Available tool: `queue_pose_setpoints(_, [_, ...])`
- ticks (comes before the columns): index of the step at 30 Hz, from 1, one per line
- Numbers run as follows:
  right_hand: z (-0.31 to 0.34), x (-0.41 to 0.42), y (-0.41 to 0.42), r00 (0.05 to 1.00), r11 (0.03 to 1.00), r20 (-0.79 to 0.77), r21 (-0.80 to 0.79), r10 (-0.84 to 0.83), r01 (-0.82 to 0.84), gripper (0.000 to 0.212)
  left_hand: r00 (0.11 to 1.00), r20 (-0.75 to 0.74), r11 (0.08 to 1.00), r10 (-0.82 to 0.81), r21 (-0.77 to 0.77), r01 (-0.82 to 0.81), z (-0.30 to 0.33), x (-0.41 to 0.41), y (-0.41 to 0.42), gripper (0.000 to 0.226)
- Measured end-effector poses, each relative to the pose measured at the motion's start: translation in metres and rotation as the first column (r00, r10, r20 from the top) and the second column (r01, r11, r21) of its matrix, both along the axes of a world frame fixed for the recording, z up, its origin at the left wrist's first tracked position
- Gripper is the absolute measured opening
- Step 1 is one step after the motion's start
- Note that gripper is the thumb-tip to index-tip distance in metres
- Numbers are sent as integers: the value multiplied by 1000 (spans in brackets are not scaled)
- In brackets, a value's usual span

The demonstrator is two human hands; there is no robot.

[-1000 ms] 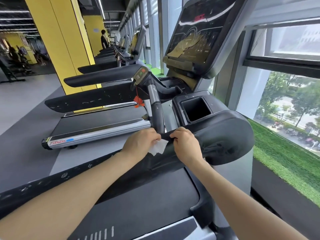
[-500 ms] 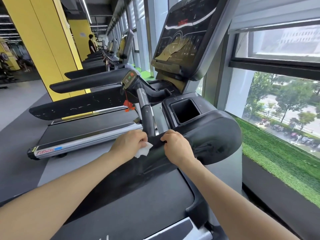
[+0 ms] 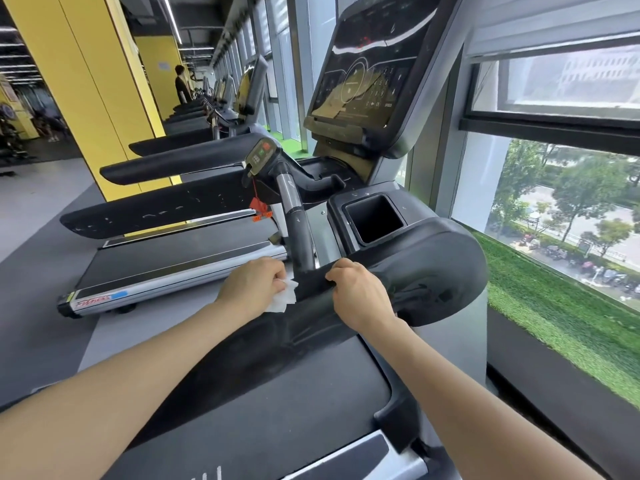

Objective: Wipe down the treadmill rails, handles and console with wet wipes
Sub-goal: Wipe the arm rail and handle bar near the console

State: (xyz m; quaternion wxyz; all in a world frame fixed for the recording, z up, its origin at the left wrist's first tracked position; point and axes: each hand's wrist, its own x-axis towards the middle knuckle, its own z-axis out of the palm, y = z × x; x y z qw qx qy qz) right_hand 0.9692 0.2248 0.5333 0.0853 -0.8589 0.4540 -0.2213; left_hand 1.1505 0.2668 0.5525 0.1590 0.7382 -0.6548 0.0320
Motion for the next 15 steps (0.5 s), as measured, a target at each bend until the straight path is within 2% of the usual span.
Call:
queue_pose_setpoints(6, [2, 0, 0, 1000, 1000, -13, 8, 3, -3, 27, 997, -40, 995, -63, -81, 60, -5, -45, -30, 9])
queue_pose_setpoints(12, [6, 17, 12, 999, 1000, 39, 24, 16, -17, 35, 999, -43, 1000, -4, 26, 5, -4, 17, 17, 14])
queue_pose_setpoints(15, [6, 24, 19, 997, 998, 67, 43, 43, -46, 38, 1000, -21, 1000, 14, 18, -14, -5, 24, 22, 14])
